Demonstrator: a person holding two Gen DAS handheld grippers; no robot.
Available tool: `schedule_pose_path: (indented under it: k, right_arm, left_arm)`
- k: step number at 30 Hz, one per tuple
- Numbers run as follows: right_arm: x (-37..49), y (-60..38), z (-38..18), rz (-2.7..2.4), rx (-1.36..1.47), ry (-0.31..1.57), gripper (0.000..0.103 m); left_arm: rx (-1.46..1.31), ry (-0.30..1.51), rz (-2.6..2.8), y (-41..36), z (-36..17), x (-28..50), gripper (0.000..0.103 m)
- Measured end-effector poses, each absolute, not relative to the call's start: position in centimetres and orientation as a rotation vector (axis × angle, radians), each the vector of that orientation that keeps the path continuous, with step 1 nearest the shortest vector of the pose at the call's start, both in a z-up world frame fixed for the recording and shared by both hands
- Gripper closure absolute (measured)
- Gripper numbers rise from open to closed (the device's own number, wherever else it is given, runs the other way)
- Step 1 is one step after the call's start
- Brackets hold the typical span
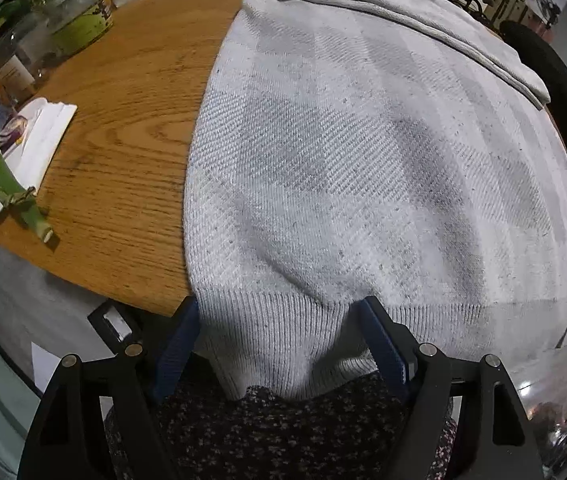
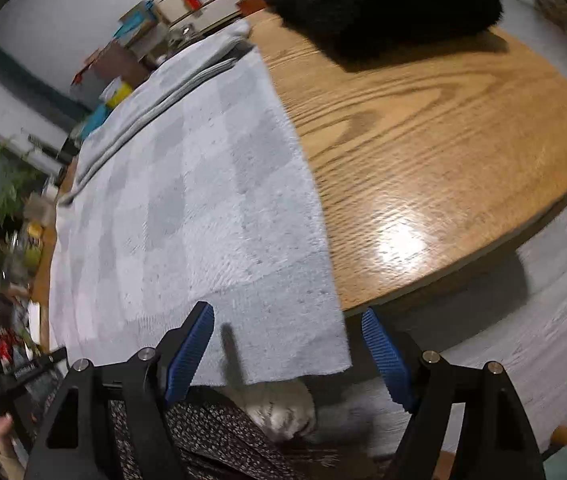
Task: Fold clothes
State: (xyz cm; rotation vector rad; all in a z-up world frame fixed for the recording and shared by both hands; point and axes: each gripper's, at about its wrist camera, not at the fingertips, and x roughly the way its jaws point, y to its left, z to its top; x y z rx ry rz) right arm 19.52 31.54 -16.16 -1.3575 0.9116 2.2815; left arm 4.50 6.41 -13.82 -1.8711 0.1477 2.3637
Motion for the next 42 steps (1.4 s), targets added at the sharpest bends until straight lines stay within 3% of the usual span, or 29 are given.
schedule_pose_path:
  k: [6,12,17,22,24,25,26,27,30,34,39,42]
  right_arm:
    - [18.7,30.7,-16.2,2.322,-1.414,0.813,0.023]
    - [19.6,29.9,-17.3,2.31,-1.467,0.792,0.024]
    - [19.9,29.6,-18.5,2.304,-1.493,0.835,0.024]
    - [20.1,30.1,-18.4,2.309,-1.455,0.876,0.024]
    - [20.3,30.5,-18.3,2.313,-1.422,0.898,0.024]
    - [20.5,30.7,-18.3,2.312,-1.408,0.924,0.026]
    - [20.8,31.0,-18.4,2.308,-1.393,0.964,0.029]
    - [21.0,31.3,-18.5,2.305,-1.377,1.003,0.035]
    - [21.9,32.3,-19.1,2.288,-1.333,1.167,0.049]
    - [22.7,32.6,-18.9,2.269,-1.307,1.182,0.049]
    - [23.1,32.7,-18.3,2.291,-1.283,1.164,0.045]
    - [22.7,32.6,-18.3,2.287,-1.285,1.179,0.045]
  left_arm:
    - [-1.832,0.147,2.379,6.5,-13.6,5.3,0.022]
    - [-1.746,0.175,2.398,6.5,-13.5,6.2,0.014]
    - [-1.75,0.174,2.399,6.5,-13.7,6.4,0.001]
    - [-1.735,0.169,2.374,6.7,-13.3,7.0,0.001]
    - [-1.693,0.084,2.383,6.2,-12.5,7.4,0.015]
    - [-1.673,0.042,2.386,6.0,-12.1,7.6,0.04]
    - [-1.679,0.0,2.396,5.6,-11.5,7.6,0.078]
    - [-1.698,-0.027,2.398,5.2,-11.4,7.5,0.092]
    - [-1.705,-0.142,2.333,4.2,-11.3,7.3,0.093]
    - [-1.682,-0.28,2.278,3.0,-10.0,7.7,0.093]
    - [-1.918,-0.318,2.18,1.8,-11.5,7.7,0.087]
    - [-1.886,-0.37,2.172,1.7,-11.3,8.2,0.086]
